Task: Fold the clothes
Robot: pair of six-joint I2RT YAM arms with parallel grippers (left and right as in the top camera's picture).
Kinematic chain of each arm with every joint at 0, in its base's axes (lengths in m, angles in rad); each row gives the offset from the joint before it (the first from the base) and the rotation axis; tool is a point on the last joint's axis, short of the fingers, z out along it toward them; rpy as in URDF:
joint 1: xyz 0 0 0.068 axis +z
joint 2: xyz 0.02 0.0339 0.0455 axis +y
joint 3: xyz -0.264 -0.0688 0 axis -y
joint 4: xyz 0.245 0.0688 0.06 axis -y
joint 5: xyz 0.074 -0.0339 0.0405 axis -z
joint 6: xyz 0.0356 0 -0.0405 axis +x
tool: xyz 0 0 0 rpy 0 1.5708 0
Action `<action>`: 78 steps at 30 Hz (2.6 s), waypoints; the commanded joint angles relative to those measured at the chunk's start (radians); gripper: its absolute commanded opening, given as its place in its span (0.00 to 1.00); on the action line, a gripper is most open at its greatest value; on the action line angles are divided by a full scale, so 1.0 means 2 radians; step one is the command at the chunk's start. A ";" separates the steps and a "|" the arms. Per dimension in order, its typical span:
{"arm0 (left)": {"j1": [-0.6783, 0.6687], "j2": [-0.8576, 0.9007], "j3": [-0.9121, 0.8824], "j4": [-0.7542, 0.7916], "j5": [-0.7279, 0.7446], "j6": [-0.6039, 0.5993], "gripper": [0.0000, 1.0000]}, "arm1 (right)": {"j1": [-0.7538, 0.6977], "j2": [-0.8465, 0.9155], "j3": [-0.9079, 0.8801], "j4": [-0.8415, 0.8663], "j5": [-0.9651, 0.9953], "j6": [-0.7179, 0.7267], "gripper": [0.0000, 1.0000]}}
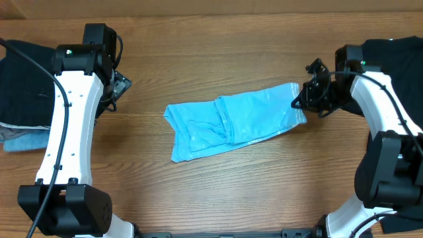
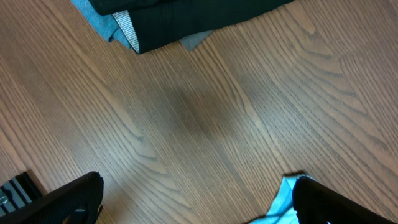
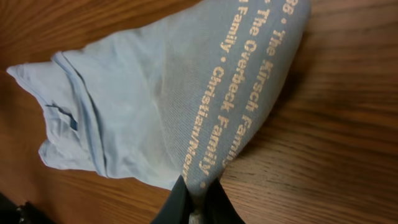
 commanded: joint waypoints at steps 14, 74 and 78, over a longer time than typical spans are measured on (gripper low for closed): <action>0.000 0.002 0.005 0.000 -0.010 0.011 1.00 | 0.183 -0.003 0.129 -0.099 0.028 -0.029 0.04; -0.047 0.101 -0.114 0.195 0.495 0.477 0.08 | 0.293 -0.003 0.179 -0.131 0.101 0.063 0.04; -0.102 0.153 -0.120 0.216 0.517 0.477 0.08 | 0.275 -0.006 0.179 -0.145 0.103 0.047 0.04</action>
